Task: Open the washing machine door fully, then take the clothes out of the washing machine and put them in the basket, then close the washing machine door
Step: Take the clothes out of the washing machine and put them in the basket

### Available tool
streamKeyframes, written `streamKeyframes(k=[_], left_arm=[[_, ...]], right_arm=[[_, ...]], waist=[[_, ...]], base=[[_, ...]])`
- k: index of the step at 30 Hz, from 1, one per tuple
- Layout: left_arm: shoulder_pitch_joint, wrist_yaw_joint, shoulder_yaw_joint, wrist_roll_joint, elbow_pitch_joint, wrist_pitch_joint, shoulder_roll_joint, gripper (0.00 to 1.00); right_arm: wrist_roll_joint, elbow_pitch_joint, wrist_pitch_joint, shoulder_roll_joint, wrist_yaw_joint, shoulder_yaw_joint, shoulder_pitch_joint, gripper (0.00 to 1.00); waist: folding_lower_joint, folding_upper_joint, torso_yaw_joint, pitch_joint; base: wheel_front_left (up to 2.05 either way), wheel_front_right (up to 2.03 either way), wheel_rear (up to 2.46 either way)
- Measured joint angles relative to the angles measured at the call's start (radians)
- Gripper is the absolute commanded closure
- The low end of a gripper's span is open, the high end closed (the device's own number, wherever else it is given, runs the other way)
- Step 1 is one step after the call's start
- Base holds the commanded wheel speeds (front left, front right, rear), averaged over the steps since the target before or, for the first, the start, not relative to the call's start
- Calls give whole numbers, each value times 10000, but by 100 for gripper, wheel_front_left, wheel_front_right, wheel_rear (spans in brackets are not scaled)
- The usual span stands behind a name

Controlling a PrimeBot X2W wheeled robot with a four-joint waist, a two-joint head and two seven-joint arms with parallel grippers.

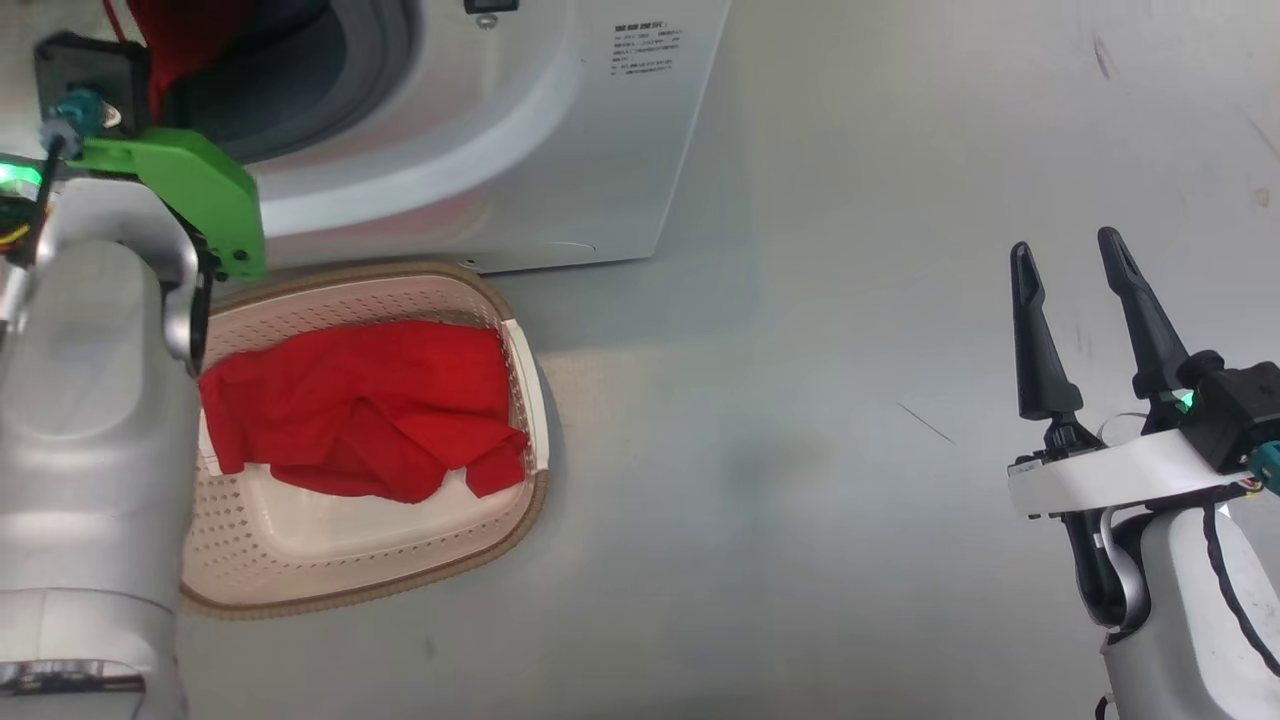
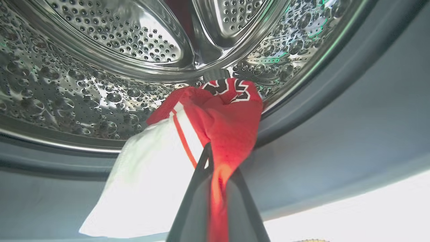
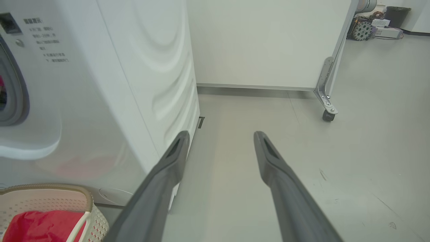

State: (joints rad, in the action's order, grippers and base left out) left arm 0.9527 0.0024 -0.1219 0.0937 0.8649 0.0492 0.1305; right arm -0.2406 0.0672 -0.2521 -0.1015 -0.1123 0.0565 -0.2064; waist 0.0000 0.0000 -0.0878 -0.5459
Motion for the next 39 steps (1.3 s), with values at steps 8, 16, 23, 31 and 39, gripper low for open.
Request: streamKeyframes(k=[8,16,23,31,39], left_arm=[[-1004,-391,-251,125,211,1108,-627,100],[-2126,-706,-454,393,412,1624,-849,100],[-2800,-792,-508,420,301,1810,-832,100],[-3706,-838,-433,637,-174,1908,-815,100],[-4498,-838,-433,650,-901,1988,-815,100]], right_arm=[[31,236,0,-111,0,-217,594,0],[56,451,0,-65,4,-215,1243,0],[56,581,0,96,4,6,1614,0],[54,623,0,226,8,136,1895,0],[38,633,0,309,21,144,2184,0]], waist=[[0,0,722,961],[0,0,1449,2047],[-1,0,1877,2854],[-1,0,2149,3753],[-1,0,2100,4299]], base=[[0,0,0],[0,0,0],[0,0,0],[0,0,0],[0,0,0]])
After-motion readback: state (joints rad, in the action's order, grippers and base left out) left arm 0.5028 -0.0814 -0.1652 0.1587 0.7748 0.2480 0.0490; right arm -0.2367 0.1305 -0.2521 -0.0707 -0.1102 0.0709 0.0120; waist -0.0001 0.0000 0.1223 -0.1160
